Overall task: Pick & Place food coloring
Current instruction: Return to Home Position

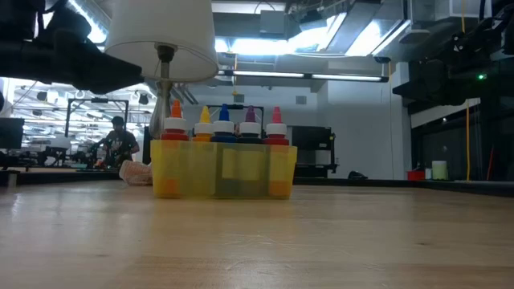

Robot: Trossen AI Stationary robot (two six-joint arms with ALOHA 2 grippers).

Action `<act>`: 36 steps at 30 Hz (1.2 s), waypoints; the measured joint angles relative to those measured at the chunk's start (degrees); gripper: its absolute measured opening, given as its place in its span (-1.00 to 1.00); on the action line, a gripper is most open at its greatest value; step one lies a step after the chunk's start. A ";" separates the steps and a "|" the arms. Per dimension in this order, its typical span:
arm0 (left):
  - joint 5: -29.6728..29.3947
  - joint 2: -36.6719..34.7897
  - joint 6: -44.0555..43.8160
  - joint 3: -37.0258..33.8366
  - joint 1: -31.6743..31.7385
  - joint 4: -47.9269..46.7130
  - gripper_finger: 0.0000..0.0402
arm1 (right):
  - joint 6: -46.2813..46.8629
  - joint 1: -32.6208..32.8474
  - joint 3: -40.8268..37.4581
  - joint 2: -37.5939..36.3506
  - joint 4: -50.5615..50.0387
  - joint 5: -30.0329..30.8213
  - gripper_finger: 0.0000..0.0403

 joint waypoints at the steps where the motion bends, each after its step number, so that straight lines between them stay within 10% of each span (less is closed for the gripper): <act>1: -0.19 0.41 -0.87 0.00 0.04 0.03 0.44 | 0.00 0.00 0.01 0.00 0.01 0.00 0.17; 16: -0.33 9.05 -3.45 0.00 0.01 0.04 0.44 | 0.00 0.00 0.02 0.00 -0.01 0.00 0.17; 36: -0.57 -0.97 -4.21 0.00 -0.12 0.98 0.45 | 0.00 0.00 0.01 0.00 -0.01 0.00 0.17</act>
